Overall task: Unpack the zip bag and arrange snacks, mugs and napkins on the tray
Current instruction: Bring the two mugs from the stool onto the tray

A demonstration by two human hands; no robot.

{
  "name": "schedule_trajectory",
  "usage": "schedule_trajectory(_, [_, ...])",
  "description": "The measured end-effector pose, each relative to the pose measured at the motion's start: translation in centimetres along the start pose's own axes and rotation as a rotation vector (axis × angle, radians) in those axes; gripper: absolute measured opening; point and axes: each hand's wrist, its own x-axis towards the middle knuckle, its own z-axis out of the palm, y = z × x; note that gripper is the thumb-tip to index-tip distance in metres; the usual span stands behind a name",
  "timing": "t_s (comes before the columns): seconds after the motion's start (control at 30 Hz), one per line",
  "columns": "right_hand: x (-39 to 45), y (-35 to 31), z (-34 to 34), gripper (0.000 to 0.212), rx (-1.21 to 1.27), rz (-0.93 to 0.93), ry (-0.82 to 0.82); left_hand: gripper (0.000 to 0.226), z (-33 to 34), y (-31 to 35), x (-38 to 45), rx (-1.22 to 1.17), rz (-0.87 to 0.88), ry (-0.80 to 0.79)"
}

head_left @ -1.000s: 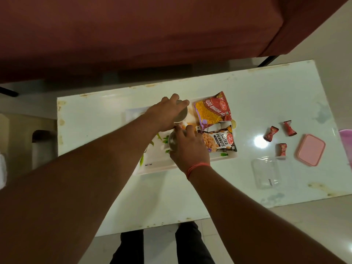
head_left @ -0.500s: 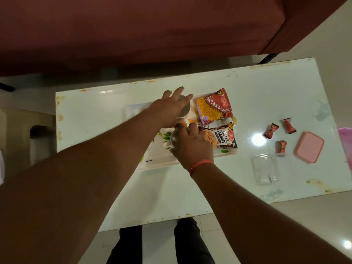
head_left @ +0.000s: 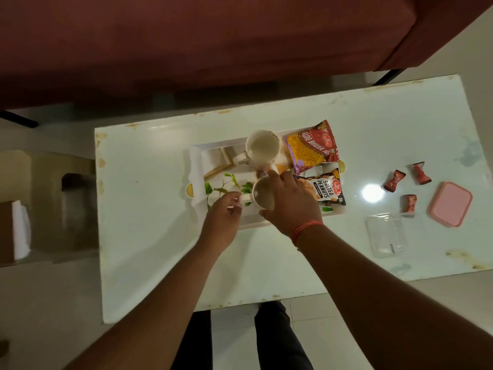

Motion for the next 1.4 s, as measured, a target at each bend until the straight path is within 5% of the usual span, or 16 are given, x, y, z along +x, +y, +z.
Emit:
schedule_trajectory(0.27, [-0.3, -0.2, -0.7, 0.099, -0.005, 0.043, -0.058, 0.021, 0.2, 0.3, 0.6, 0.115, 0.026, 0.039])
schedule_trajectory(0.47, [4.4, -0.1, -4.5, 0.078, 0.178, -0.013, 0.135, 0.04, -1.9, 3.3, 4.0, 0.035, 0.039, 0.24])
schedule_trajectory(0.63, [9.8, -1.0, -6.3, 0.094, 0.031, -0.145, -0.207, 0.027, -1.9, 6.3, 7.8, -0.256, -0.123, 0.054])
schedule_trajectory(0.73, [11.0, -1.5, -6.4, 0.09, -0.018, -0.146, -0.276, 0.015, -1.8, 6.6, 8.8, -0.276, -0.123, 0.05])
schedule_trajectory(1.17, [10.2, -0.9, -6.2, 0.089, 0.0, -0.101, -0.224, 0.007, -1.7, 6.5, 10.4, -0.191, -0.1, 0.078])
schedule_trajectory(1.4, [8.4, -3.8, -5.6, 0.074, -0.141, -0.161, 0.044, 0.039, -7.2, 5.0, 8.4, 0.188, 0.15, 0.133])
